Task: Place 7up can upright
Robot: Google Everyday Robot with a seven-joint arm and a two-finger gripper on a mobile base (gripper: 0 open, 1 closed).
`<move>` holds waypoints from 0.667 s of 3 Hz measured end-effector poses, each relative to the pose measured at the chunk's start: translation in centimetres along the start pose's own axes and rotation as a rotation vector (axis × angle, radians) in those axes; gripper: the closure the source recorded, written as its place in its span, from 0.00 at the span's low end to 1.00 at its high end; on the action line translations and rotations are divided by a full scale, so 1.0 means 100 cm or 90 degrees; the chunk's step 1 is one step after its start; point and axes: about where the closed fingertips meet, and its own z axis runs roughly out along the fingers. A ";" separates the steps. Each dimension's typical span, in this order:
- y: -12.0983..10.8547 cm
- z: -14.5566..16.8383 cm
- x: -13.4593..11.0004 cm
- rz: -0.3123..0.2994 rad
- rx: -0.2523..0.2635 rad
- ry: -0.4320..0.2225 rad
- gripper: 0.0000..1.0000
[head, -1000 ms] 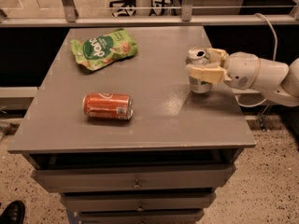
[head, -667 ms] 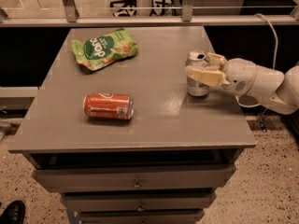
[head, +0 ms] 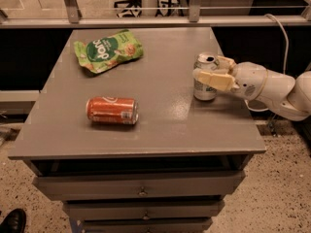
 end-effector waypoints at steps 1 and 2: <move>0.000 0.000 0.000 0.000 0.000 0.000 0.07; -0.001 -0.015 0.003 0.002 0.015 0.011 0.00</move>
Offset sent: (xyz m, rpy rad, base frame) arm -0.0118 -0.0418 -0.0133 -0.0374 0.0323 -0.0662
